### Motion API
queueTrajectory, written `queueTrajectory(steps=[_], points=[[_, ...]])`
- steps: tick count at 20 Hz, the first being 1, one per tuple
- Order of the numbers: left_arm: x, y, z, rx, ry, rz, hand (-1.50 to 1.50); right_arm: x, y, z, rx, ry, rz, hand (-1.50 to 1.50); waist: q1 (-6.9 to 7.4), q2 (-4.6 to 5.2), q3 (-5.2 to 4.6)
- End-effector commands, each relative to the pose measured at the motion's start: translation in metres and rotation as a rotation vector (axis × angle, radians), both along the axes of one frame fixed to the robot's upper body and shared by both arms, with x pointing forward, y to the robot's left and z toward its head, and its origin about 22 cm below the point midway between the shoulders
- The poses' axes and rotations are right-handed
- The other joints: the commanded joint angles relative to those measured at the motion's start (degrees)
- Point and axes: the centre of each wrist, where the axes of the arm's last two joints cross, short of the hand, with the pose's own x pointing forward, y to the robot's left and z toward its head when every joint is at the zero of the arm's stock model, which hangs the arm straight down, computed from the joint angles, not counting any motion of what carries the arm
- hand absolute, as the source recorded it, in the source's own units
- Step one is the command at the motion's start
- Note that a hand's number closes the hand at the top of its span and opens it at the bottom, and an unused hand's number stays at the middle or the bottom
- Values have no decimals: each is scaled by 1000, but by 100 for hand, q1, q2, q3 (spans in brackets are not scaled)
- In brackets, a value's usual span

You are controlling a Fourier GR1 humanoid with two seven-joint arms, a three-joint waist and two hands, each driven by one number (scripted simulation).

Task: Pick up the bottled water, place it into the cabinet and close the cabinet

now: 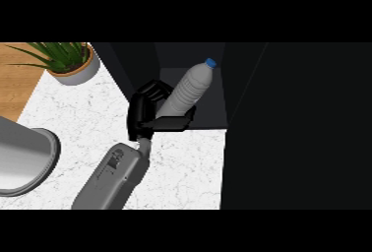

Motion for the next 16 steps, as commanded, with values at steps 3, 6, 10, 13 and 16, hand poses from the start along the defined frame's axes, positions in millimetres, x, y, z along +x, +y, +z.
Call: queueTrajectory(steps=[3,6,10,13,16], points=[[52,-19,54,130,-79,-21,150,0,7,-9,13,21,34,-150,-256,141,3],[52,-19,43,169,-67,9,150,2,-4,1,-10,-15,19,-150,-305,152,1],[75,-29,39,265,-33,15,150,9,-2,-2,5,3,34,-150,-301,195,-2],[86,-21,24,252,-35,25,150,0,-1,-4,2,8,36,-150,-307,197,-7],[96,-16,25,336,-40,66,150,8,-10,-9,4,10,31,-150,-229,185,-2]])
